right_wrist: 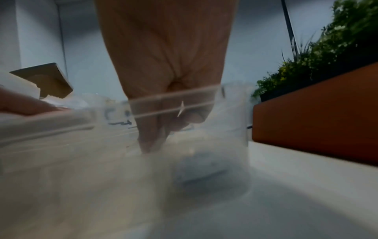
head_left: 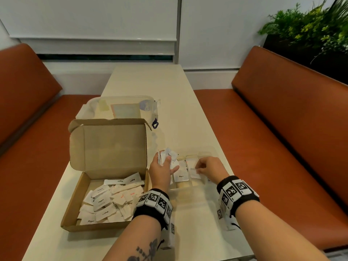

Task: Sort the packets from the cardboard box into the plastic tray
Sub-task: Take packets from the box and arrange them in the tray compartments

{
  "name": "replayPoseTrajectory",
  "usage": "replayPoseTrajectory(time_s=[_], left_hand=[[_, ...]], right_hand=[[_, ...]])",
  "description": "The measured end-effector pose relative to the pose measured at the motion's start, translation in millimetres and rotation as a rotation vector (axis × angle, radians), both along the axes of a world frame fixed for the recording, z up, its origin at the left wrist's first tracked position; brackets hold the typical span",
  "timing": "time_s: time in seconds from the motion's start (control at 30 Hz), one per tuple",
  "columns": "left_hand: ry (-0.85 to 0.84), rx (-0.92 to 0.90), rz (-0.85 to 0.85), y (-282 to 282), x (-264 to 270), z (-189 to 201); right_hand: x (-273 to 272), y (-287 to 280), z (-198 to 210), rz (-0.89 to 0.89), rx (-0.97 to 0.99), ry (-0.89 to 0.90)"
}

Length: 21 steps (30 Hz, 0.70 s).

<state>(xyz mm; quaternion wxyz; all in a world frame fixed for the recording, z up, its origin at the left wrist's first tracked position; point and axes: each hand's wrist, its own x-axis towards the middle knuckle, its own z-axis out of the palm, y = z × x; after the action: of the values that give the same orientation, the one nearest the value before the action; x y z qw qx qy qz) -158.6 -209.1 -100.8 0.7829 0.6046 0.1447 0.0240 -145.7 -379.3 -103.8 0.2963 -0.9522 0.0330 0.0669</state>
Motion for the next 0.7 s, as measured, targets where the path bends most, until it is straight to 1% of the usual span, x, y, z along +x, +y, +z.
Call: replayPoseTrajectory(time_s=[0.23,0.37,0.5,0.7], left_hand=[[0.013,0.006,-0.004,-0.5,-2.5,4.3],[0.014,-0.002,-0.008,-0.6,-3.6,5.5],[0.019,-0.005,-0.016,0.0,-2.4,4.4],[0.013,0.016,-0.026,0.5,-1.7,4.1]], right_hand=[[1.2,5.8,-11.7,0.031,-0.141,-0.092],[2.6,5.9,-12.0,0.029,-0.151,-0.103],[0.3,5.5,-13.8,0.006,-0.109,-0.079],[2.1,9.9,-15.2,0.062,-0.245,-0.052]])
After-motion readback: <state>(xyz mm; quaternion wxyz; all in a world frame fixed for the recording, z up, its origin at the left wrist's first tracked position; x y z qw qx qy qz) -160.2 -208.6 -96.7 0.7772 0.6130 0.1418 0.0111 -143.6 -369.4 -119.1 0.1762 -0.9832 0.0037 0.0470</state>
